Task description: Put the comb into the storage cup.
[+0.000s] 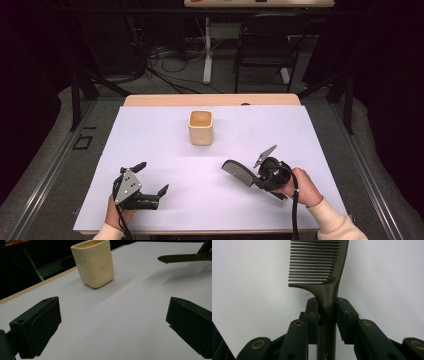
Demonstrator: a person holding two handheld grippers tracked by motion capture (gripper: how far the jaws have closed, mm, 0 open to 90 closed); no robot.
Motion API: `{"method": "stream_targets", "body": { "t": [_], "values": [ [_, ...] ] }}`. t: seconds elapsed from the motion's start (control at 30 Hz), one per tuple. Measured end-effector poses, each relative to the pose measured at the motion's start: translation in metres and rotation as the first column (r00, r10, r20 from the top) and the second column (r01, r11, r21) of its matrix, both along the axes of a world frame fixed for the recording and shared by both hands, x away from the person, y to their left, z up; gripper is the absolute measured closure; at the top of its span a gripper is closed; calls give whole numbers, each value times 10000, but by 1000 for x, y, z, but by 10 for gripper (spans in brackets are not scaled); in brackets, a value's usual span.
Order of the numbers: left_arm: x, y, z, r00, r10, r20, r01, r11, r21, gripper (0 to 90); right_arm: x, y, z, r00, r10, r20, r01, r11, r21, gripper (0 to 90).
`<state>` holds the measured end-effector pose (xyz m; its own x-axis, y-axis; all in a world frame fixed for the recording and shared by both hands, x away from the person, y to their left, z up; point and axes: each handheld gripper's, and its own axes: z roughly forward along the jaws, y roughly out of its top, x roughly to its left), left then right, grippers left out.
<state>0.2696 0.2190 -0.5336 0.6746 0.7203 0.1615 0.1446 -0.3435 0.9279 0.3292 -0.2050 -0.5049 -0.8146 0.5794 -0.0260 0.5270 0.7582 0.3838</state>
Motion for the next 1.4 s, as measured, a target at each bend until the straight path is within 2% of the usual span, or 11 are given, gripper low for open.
{"method": "stream_targets", "body": {
  "t": [0.3, 0.37, 0.6, 0.83, 1.2, 1.4],
  "values": [
    [1, 0, 0, 10000, -31, -19, 31, 10000, -12, 0, -3, -2, 2, 9990, -75, 449, 44, 9976, 685, 720],
    [1, 0, 0, 10000, -47, -25, 46, 10000, -13, 0, -3, -2, 3, 9986, -41, 525, 5, 9977, 682, 720],
    [1, 1, -1, 10000, -14, -24, 13, 10000, -32, 0, -8, -3, 7, 9960, -62, 896, -43, 9931, 1171, 720],
    [1, 1, -1, 10000, -4, -74, 3, 10000, -76, 0, -10, -3, 11, 9914, -40, 1309, -157, 9887, 1490, 720],
    [1, 1, -1, 10000, -6, -47, 6, 10000, -24, 0, -10, -6, 15, 9813, -377, 1887, -18, 9787, 2053, 720],
    [1, 1, -1, 10000, -3, -35, 3, 10000, -23, 0, -12, -5, 18, 9754, -297, 2184, -181, 9768, 2135, 720]
  ]
}}
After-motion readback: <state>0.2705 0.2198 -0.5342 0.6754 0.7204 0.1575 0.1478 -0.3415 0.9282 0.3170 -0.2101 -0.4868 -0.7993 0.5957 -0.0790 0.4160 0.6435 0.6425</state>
